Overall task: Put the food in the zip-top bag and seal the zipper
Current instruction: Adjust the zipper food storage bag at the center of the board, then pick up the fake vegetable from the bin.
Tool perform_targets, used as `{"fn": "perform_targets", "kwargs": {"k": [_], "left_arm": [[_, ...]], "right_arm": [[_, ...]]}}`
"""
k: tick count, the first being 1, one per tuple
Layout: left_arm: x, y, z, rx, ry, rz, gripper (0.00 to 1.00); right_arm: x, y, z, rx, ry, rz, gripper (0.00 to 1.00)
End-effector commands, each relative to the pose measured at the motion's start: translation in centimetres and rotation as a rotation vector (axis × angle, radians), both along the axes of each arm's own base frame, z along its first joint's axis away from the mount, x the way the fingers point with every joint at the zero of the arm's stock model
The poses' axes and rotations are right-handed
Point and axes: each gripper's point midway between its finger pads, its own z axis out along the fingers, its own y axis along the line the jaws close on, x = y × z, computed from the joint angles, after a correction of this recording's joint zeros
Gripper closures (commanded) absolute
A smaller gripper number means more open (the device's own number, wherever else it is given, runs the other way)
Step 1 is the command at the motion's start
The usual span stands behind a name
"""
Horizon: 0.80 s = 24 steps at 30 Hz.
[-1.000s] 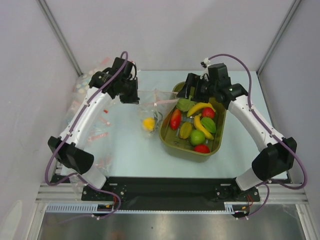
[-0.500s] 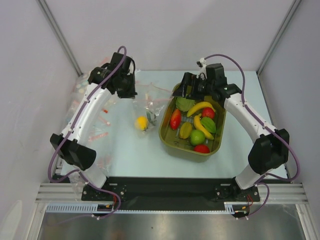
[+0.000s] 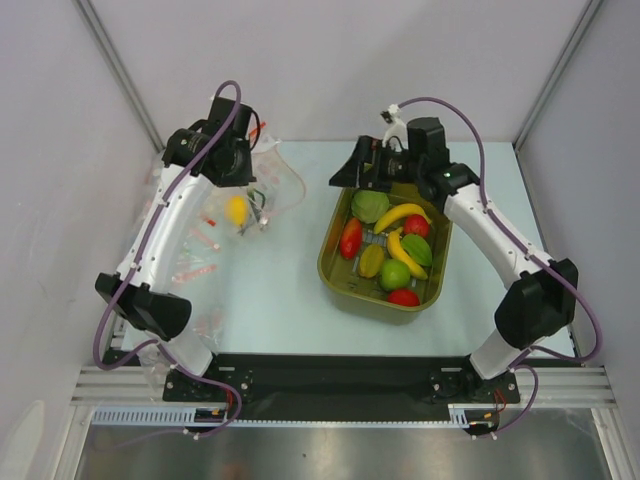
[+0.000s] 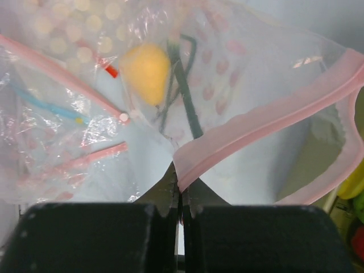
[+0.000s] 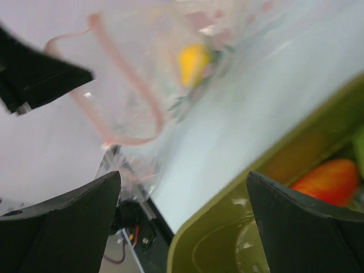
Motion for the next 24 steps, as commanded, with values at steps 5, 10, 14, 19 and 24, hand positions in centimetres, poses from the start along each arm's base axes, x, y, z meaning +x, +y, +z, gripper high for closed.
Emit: {"fn": "perform_targets", "kwargs": {"k": [5, 10, 14, 19, 24], "left_arm": [[-0.1, -0.2, 1.5, -0.020, -0.056, -0.032, 0.98], [0.4, -3.5, -1.5, -0.081, 0.019, -0.104, 0.98], [0.4, -4.3, -2.5, -0.086, 0.052, -0.122, 0.99], [-0.2, -4.1, -2.0, -0.086, 0.051, -0.127, 0.99], [-0.8, -4.3, -2.0, -0.106, 0.065, -0.128, 0.98]], "right_arm": [[5.3, -7.9, -4.7, -0.182, 0.117, -0.466, 0.00], [6.7, -9.3, -9.2, -0.277, 0.193, -0.551, 0.00], [8.5, -10.3, -11.4, -0.328, 0.174, -0.618, 0.00], [9.6, -10.5, -14.9, -0.378, 0.221, -0.647, 0.00], [10.9, -10.2, -17.1, -0.381, 0.245, -0.662, 0.00]]}}
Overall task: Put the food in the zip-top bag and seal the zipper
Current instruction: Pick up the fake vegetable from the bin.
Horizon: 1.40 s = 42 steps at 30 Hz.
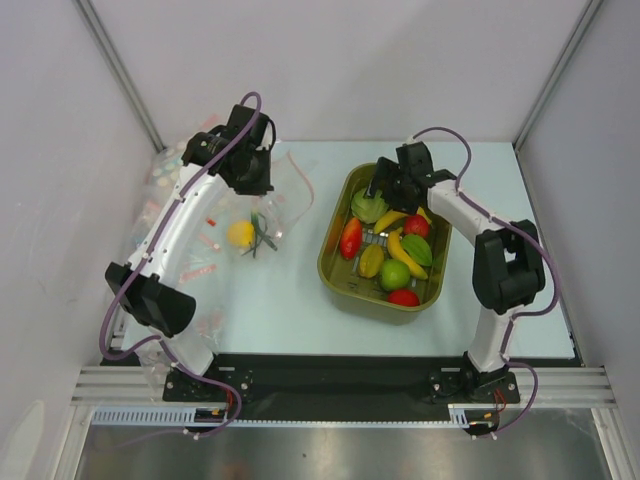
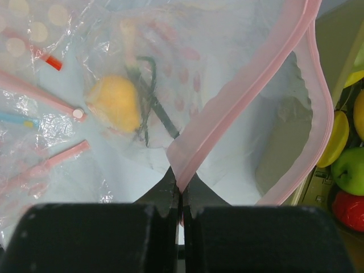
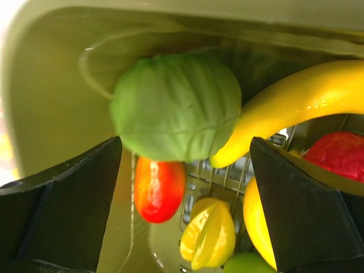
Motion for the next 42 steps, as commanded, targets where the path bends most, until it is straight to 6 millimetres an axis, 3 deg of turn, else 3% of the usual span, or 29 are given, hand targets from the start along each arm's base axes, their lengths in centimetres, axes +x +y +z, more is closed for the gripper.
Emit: {"fn": "perform_targets", "kwargs": {"k": [1, 3, 8, 13, 14, 17, 21, 23, 24, 27, 32, 38, 42], "left_arm": [[-0.6, -0.4, 1.3, -0.041, -0.027, -0.005, 0.99], [-0.8, -0.4, 1.3, -0.039, -0.022, -0.005, 0.98], [-1.2, -0.2, 0.9, -0.023, 0.000, 0.000, 0.99], [-1.3, -0.1, 0.9, -0.018, -0.002, 0.005, 0.99], [-1.3, -0.1, 0.8, -0.014, 0.003, 0.004, 0.99], [-1.1, -0.3, 0.5, -0.013, 0.010, 0.003, 0.99], [-1.0, -0.6, 0.3, -0.011, 0.010, -0.004, 0.99], [-1.0, -0.6, 0.3, -0.013, 0.009, -0.007, 0.99], [-1.0, -0.7, 0.3, -0.013, 0.011, -0.009, 0.99], [-1.1, -1.0, 0.3, -0.017, 0.013, -0.018, 0.99], [-1.3, -1.6, -0.1, -0.014, 0.022, -0.034, 0.99], [-1.4, -1.8, 0.1, -0.021, 0.020, -0.047, 0.99], [-1.7, -1.9, 0.3, -0.028, 0.016, -0.049, 0.99]], "right_arm": [[1.9, 0.2, -0.3, 0.003, -0.038, -0.036, 0.00], [2.6, 0.6, -0.4, 0.010, -0.049, -0.032, 0.00], [2.7, 1.3, -3.4, -0.014, 0.012, -0.008, 0.02], [1.7, 1.7, -3.2, 0.007, 0.004, 0.033, 0.35], [1.8, 1.8, -1.9, 0.021, -0.038, 0.043, 0.41], [1.3, 1.6, -1.1, 0.033, -0.068, 0.063, 0.57], [0.5, 1.7, 2.6, 0.073, -0.138, 0.099, 0.75], [-0.1, 1.8, 4.0, 0.089, -0.164, 0.115, 0.79], [-0.5, 1.7, 5.8, 0.101, -0.202, 0.124, 0.83], [-1.5, 2.1, 8.3, 0.132, -0.246, 0.151, 0.83], [-3.7, 3.0, 14.8, 0.215, -0.373, 0.204, 0.83], [-6.7, 6.4, 20.8, 0.420, -0.432, 0.366, 0.85], [-9.4, 10.6, 23.7, 0.527, -0.421, 0.525, 0.86]]}}
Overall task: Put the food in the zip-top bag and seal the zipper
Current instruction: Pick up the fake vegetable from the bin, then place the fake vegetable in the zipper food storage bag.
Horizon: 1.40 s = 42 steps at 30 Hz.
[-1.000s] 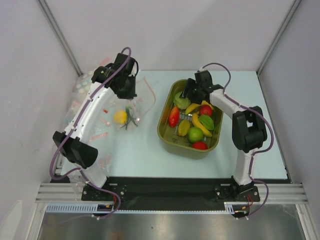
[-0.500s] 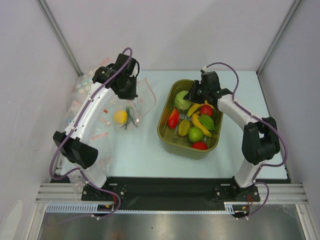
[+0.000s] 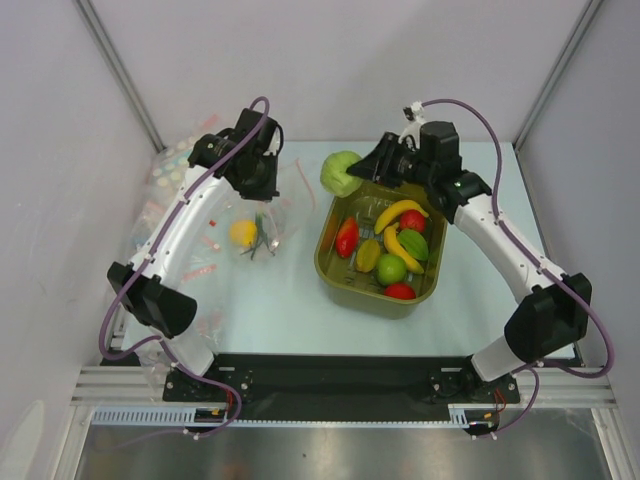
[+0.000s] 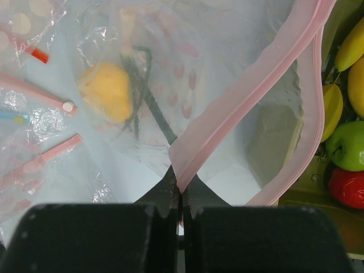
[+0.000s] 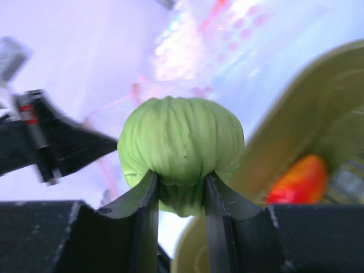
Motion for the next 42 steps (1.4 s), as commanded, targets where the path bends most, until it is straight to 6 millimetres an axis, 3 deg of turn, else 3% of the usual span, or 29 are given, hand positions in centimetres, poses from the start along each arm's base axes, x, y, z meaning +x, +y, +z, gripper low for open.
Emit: {"fn": "perform_targets", "kwargs": {"k": [1, 5, 9, 19, 24, 26, 28, 31, 32, 35, 36, 41, 42], "left_arm": [[-0.4, -0.5, 0.8, -0.030, -0.019, -0.004, 0.99], [-0.7, -0.4, 1.2, -0.033, -0.026, -0.003, 0.99], [-1.1, -0.5, 1.6, -0.049, -0.029, -0.008, 1.00], [-2.4, -1.2, 4.0, -0.145, -0.041, 0.002, 0.99], [-2.3, -1.3, 4.2, -0.163, -0.052, 0.003, 0.99], [-2.2, -1.3, 4.0, -0.159, -0.045, 0.007, 0.99], [-2.0, -1.2, 4.0, -0.162, -0.046, 0.008, 0.99], [-1.8, -1.3, 4.5, -0.175, -0.060, 0.009, 0.99], [-1.6, -1.2, 4.6, -0.179, -0.062, 0.013, 0.99], [-1.5, -1.0, 4.9, -0.183, -0.062, 0.015, 0.99], [-1.3, -0.8, 4.8, -0.177, -0.058, 0.020, 0.99], [-0.8, 0.1, 5.0, -0.177, -0.060, 0.042, 0.99], [-0.7, 0.2, 5.1, -0.179, -0.065, 0.044, 0.99]], "right_arm": [[-3.1, 4.9, 5.7, 0.129, -0.079, 0.210, 0.86], [-4.9, 8.1, 6.9, 0.153, -0.095, 0.301, 0.85], [-6.0, 9.8, 7.9, 0.169, -0.117, 0.348, 0.85], [-5.3, 11.9, 3.1, 0.097, -0.035, 0.354, 0.87], [-4.8, 12.2, 0.3, 0.028, 0.006, 0.331, 0.88], [-4.6, 12.2, 0.1, 0.017, 0.012, 0.324, 0.88], [-4.3, 12.3, -0.4, -0.006, 0.011, 0.316, 0.82], [-4.2, 12.6, -0.3, -0.042, 0.006, 0.317, 0.47], [-4.4, 12.8, 0.1, -0.046, -0.003, 0.326, 0.29], [-4.6, 12.5, 2.1, -0.040, -0.056, 0.321, 0.10], [-4.6, 12.4, 2.6, -0.038, -0.069, 0.313, 0.06], [-4.1, 10.0, 5.2, -0.035, -0.141, 0.243, 0.09], [-3.0, 8.8, 5.1, -0.046, -0.142, 0.195, 0.09]]}}
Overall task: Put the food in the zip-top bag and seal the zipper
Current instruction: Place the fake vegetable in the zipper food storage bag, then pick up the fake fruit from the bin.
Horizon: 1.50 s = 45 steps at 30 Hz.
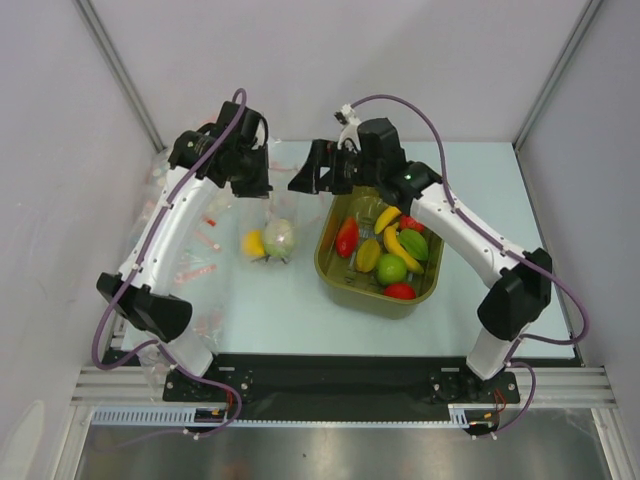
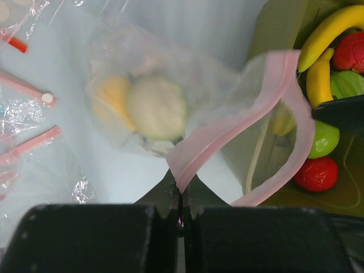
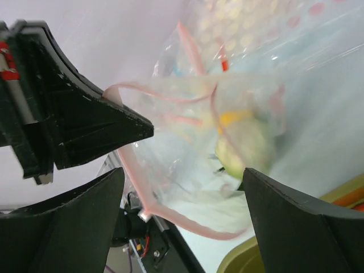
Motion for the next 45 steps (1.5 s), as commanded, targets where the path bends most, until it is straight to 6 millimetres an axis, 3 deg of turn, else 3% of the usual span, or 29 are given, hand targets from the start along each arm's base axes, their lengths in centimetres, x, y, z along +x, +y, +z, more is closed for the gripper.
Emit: {"fn": "perform_targets", "kwargs": {"k": [1, 3, 7, 11, 17, 28, 32, 38, 45], "left_arm": [[0.7, 0.3, 2.4, -0.054, -0.065, 0.019, 0.99], [1.0, 0.6, 2.6, -0.051, -0.071, 0.025, 0.99], [1.3, 0.8, 2.8, -0.048, -0.077, 0.030, 0.99], [1.4, 0.6, 2.6, -0.055, -0.073, 0.026, 0.99], [1.5, 0.0, 2.3, -0.073, -0.062, 0.009, 0.99], [0.0, 0.4, 0.8, -0.080, -0.037, 0.010, 0.99], [-0.7, 0.0, 0.8, -0.103, -0.026, -0.010, 0.99], [-1.2, 0.3, 0.9, -0.100, -0.030, -0.013, 0.99], [-1.6, 0.2, 0.9, -0.115, -0.039, -0.024, 0.98]], "right_arm": [[1.3, -3.7, 4.5, 0.025, -0.118, -0.113, 0.10], [2.6, -6.0, 4.0, 0.004, -0.099, -0.200, 0.13], [5.2, -13.0, -0.1, -0.066, 0.060, -0.379, 0.18], [4.4, -15.0, -3.9, -0.130, 0.141, -0.386, 0.25], [1.8, -13.7, -11.8, -0.249, 0.314, -0.293, 0.25], [0.3, -11.1, -20.8, -0.414, 0.477, -0.223, 0.20], [1.2, -10.8, -22.8, -0.402, 0.507, -0.272, 0.19], [3.5, -10.6, -24.0, -0.377, 0.456, -0.364, 0.24], [3.7, -9.9, -26.4, -0.365, 0.462, -0.403, 0.29]]}}
